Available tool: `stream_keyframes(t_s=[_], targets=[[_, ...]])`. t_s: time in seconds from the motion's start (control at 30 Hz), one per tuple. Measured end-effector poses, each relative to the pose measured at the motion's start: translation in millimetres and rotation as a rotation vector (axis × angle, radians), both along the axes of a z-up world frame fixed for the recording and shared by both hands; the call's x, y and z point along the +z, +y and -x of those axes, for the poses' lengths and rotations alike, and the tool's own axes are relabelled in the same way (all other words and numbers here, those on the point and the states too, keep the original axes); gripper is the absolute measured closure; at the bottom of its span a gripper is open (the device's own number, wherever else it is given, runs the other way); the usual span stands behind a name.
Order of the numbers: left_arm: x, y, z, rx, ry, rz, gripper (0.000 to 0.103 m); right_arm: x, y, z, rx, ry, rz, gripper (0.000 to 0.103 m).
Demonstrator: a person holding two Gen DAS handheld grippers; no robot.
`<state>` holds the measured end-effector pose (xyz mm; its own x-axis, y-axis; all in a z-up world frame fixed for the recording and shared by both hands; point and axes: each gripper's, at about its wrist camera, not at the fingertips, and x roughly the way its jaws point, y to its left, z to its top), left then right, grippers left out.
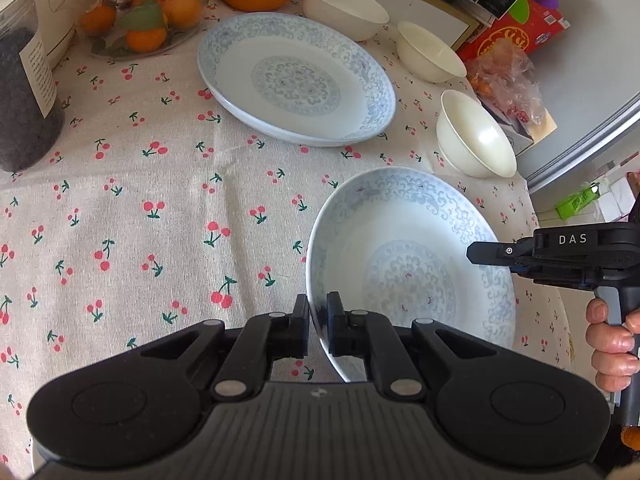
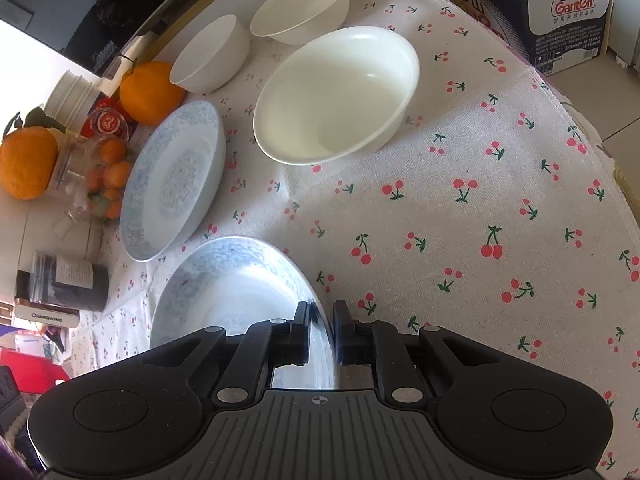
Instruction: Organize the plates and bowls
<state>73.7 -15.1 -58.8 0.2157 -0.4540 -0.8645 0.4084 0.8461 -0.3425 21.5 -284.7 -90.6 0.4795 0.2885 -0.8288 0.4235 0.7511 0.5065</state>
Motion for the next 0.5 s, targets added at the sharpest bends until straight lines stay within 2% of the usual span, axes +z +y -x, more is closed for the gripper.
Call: stream_keyframes(t_s=[0.3, 0.4, 0.47, 0.5], targets=[[2.1, 2.7, 0.7, 0.013, 0.003, -0.011, 0.096, -2.9, 2.2, -3.6, 0.018, 0.008, -0.008, 0.089], [2.6, 1.1, -0.6, 0.007, 0.004, -0.018, 0.095, -0.2, 6.1, -6.9, 0.040, 0.014, 0.018, 0.088], [3.9, 0.6, -3.0, 0.008, -0.005, -0.022, 0.090, 2.6, 10.1, -10.2, 0.057, 0.018, 0.050, 0.088], [4.6, 1.1, -4.5, 0.011, -0.008, -0.025, 0.083, 4.1, 11.3, -11.8, 0.064, 0.021, 0.063, 0.087]])
